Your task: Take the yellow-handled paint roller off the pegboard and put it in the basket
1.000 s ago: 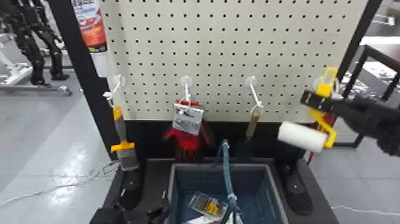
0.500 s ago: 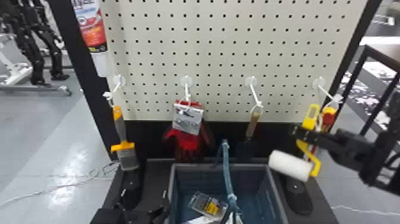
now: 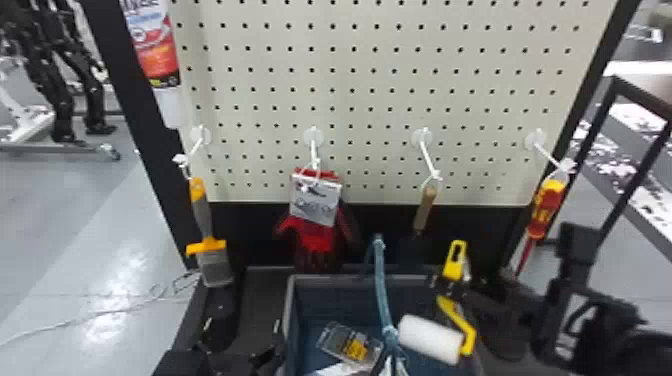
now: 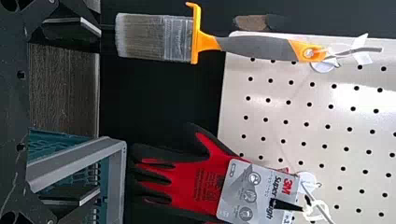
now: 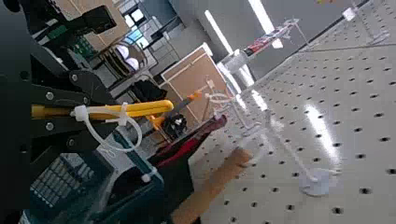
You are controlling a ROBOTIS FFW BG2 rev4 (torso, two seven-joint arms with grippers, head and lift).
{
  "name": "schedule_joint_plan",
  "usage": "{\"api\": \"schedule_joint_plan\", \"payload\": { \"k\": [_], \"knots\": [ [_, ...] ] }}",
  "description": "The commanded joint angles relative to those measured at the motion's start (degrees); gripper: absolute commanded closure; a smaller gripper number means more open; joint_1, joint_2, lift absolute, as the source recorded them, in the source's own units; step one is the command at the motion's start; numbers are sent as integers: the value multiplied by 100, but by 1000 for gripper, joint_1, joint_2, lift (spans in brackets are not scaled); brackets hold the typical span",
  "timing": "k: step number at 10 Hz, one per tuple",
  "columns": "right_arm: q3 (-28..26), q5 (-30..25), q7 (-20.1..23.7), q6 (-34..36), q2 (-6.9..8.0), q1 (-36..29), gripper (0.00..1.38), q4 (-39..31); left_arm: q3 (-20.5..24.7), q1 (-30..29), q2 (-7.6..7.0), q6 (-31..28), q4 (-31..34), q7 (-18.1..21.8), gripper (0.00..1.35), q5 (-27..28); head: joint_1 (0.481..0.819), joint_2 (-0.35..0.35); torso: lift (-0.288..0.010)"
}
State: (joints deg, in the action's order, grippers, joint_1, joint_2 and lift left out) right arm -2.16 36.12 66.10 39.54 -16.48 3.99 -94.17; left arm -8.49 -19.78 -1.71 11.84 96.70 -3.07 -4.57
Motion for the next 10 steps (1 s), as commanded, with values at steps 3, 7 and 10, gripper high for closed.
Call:
{"api": "schedule_joint_plan", "payload": {
  "k": [3, 7, 10],
  "knots": [
    [840, -167, 281, -615, 119, 577, 1277, 1463, -3, 18, 4, 46, -55, 0, 130, -18, 549, 0, -100],
    [857, -123, 342, -913, 136, 735, 25, 2008, 5, 26, 21, 90, -81, 0, 130, -26, 549, 0, -100],
    [857, 18, 333, -931, 145, 708, 257, 1999, 5, 26, 30, 99, -81, 0, 130, -26, 549, 0, -100]
  ]
}}
